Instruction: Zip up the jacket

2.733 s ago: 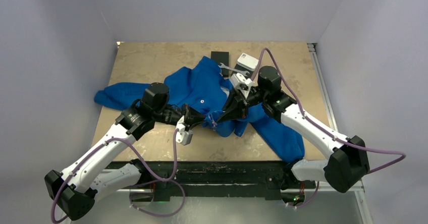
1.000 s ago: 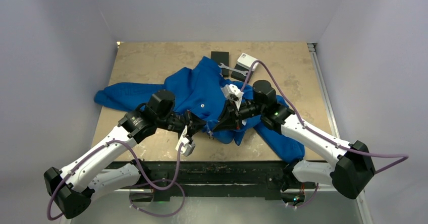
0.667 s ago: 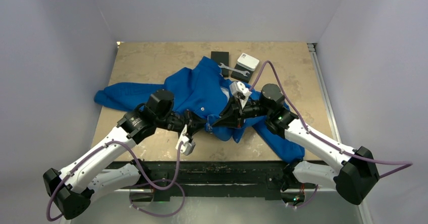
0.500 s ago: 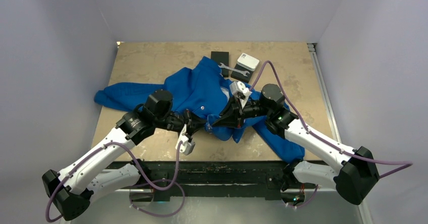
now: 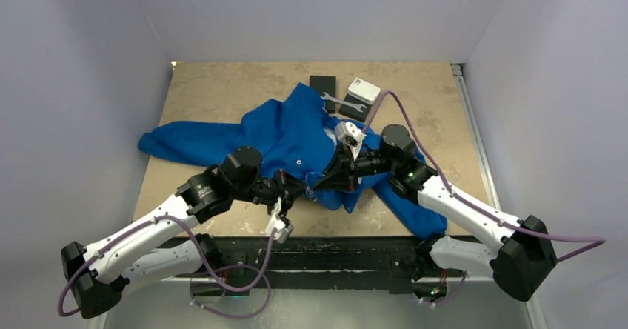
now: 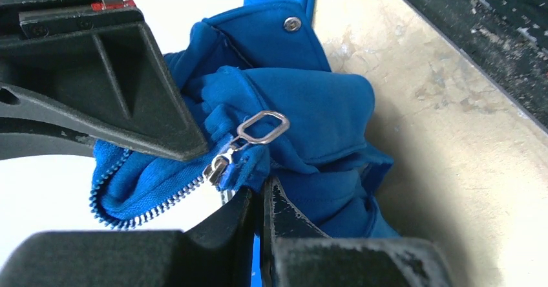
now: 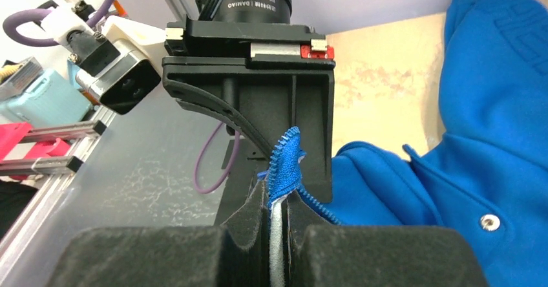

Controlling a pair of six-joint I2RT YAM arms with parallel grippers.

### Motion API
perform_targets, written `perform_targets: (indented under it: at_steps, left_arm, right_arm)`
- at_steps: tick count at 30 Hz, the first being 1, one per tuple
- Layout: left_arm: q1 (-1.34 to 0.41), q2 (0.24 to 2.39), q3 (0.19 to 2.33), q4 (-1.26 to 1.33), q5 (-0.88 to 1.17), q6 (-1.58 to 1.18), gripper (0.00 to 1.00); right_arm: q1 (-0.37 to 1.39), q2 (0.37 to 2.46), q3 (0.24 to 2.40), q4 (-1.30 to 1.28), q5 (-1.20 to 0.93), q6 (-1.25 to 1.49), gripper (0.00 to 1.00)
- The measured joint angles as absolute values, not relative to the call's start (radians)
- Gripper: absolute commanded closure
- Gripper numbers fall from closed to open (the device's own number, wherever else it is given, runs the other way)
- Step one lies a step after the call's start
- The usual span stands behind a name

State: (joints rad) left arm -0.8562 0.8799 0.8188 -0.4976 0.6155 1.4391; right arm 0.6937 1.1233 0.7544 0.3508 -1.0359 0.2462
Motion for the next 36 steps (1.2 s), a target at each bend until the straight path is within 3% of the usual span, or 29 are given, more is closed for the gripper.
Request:
perform_targets:
  at_steps: [17,36]
  left_arm:
    - [-0.9,0.886,0.801,-0.41,0.482,1.417,1.0]
    - [-0.946,0.883,0.762,-0.363,0.398,1.381,1.0]
  right_arm:
    - [0.694,1.0,0.747,0.093,-0.989,0.189,1.0]
    - [0.694,0.987,0.728,0.09,-0.852,0.163,1.0]
